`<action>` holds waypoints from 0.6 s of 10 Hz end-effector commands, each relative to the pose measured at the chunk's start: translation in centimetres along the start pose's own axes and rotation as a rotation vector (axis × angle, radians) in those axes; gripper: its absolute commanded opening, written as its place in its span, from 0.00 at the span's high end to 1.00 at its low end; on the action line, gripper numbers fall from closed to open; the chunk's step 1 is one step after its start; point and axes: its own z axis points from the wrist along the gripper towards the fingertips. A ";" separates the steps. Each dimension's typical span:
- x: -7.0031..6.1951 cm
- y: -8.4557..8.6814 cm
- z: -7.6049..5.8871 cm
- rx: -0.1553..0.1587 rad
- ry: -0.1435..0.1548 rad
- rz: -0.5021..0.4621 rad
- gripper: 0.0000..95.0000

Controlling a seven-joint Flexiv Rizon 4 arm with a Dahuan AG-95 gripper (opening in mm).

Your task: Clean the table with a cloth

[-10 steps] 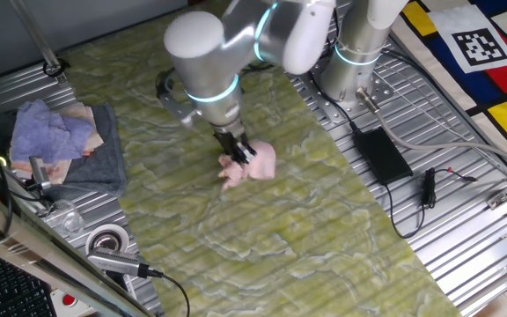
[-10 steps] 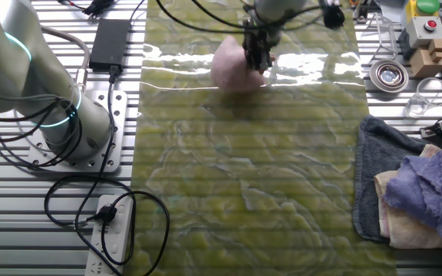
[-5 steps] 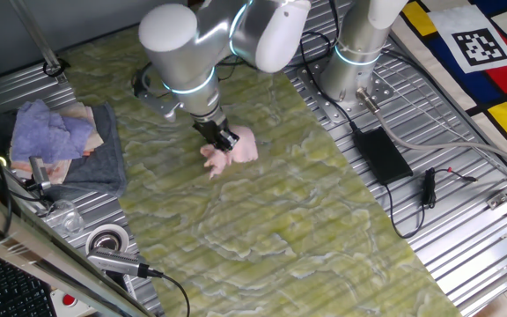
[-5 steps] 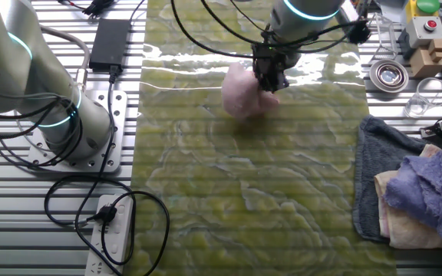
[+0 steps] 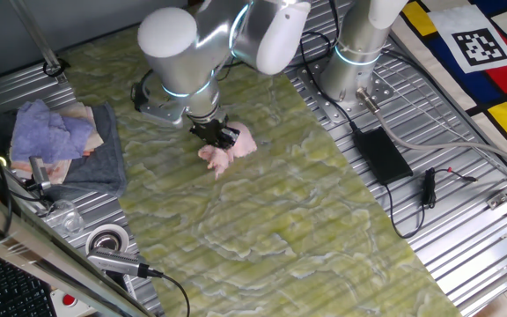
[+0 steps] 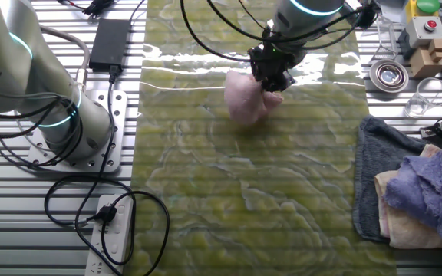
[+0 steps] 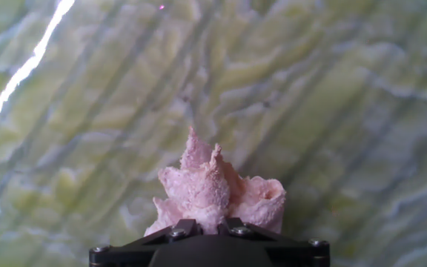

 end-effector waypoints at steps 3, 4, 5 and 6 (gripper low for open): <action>-3.1 8.5 -0.2 0.004 -0.065 0.526 1.00; -3.3 9.3 0.0 0.010 -0.077 0.564 1.00; -3.4 10.3 0.4 0.012 -0.094 0.609 1.00; -3.5 10.8 0.5 -0.001 -0.102 0.644 1.00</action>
